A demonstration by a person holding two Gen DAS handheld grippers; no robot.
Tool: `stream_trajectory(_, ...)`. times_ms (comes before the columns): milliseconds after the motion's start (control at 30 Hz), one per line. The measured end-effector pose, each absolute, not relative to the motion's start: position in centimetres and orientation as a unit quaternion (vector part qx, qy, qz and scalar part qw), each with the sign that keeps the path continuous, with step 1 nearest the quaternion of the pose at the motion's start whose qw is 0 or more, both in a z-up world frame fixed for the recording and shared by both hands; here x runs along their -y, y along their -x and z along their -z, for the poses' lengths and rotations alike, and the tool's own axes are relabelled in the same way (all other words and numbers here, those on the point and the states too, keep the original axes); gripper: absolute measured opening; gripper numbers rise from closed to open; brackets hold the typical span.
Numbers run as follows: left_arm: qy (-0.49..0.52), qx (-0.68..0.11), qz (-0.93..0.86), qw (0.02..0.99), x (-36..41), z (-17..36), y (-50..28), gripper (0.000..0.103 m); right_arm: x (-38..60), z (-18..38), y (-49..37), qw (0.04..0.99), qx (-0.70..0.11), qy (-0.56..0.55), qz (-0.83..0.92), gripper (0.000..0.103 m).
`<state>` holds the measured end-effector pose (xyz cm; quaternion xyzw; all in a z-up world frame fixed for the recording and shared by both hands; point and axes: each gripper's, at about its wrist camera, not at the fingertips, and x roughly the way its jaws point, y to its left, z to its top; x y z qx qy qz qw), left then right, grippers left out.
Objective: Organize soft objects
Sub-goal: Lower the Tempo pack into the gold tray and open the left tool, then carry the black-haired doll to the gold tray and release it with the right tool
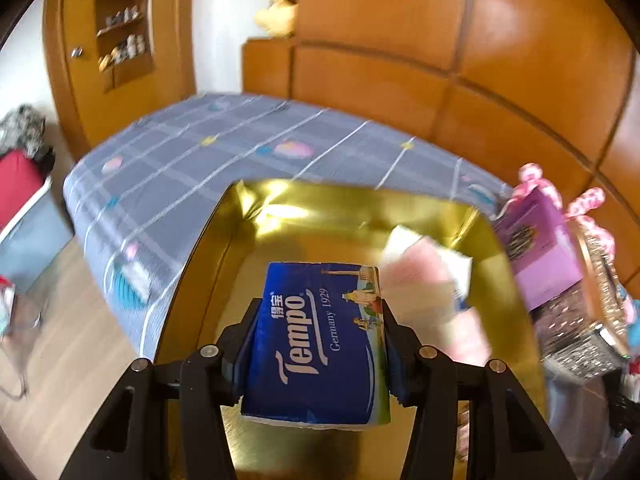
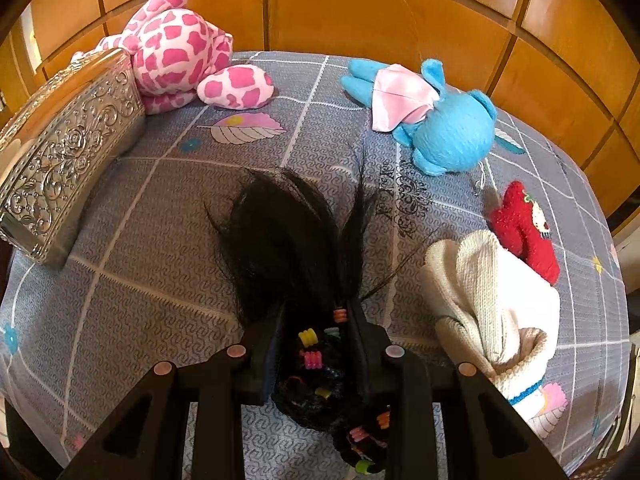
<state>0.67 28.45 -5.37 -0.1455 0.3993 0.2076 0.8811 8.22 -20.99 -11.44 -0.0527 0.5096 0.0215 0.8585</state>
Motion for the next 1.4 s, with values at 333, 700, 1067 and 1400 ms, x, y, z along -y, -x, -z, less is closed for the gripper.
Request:
stream_trajectory(333,0.127,-0.395,-0.230,0.880,-28.2,6.0,-0.1,0.086,20.8,11.4,-8.1,0.860,-0.507,0.054,-0.011,0.029)
stream_trajectory(700,0.081,-0.355,-0.189,0.912,-23.8,2.1,0.4,0.102,21.6,11.1,-7.8,0.860,-0.510,-0.024,-0.016,0.024)
stream_trajectory(1067,0.058,-0.349,-0.153,0.923,-20.5,1.0,0.7,0.103,23.5,7.9,-6.1,0.825,-0.460,-0.300,-0.133,0.022)
stream_trajectory(1400,0.060,-0.347,-0.157,0.923,-20.7,0.8,0.8,0.103,16.2,-2.3,-6.6,0.852,-0.372,-0.262,-0.260,0.022)
